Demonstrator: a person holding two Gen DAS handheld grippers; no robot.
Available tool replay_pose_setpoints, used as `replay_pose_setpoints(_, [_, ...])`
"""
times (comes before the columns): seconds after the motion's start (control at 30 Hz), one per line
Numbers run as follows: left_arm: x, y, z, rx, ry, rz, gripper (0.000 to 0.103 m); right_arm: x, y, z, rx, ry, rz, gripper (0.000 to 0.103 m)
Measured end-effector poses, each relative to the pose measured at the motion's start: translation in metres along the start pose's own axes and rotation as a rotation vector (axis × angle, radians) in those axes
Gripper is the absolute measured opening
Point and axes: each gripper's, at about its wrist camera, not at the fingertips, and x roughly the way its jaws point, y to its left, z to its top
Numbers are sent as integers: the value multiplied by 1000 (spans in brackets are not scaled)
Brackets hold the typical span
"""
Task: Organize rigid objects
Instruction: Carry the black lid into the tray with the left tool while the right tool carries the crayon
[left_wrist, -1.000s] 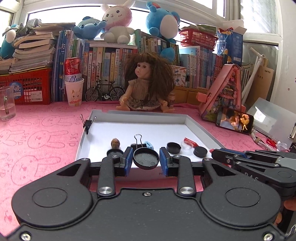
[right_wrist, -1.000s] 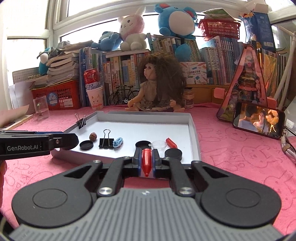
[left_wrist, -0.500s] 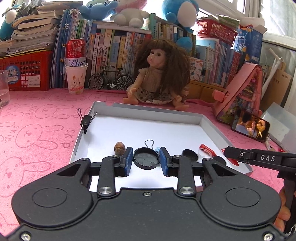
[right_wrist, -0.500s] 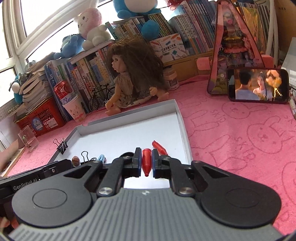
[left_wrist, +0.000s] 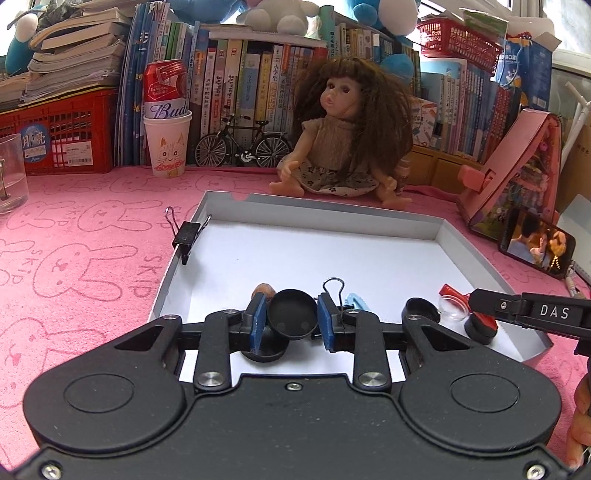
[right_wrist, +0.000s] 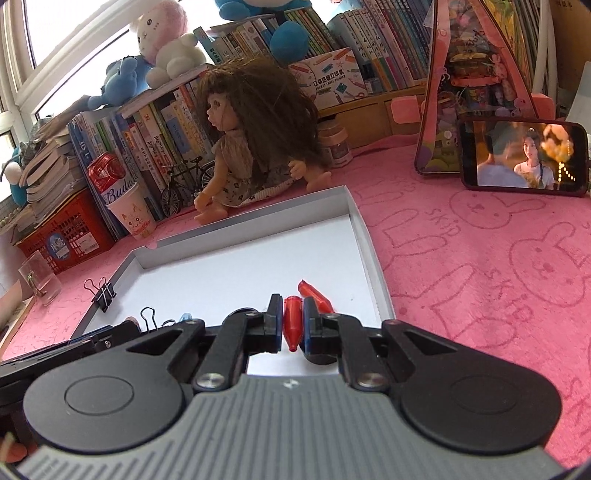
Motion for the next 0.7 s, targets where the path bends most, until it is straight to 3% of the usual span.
replay_pose_setpoints(0.7, [20,-5,5,32,-4,47,28,16,6,0,-37,5,-28,14])
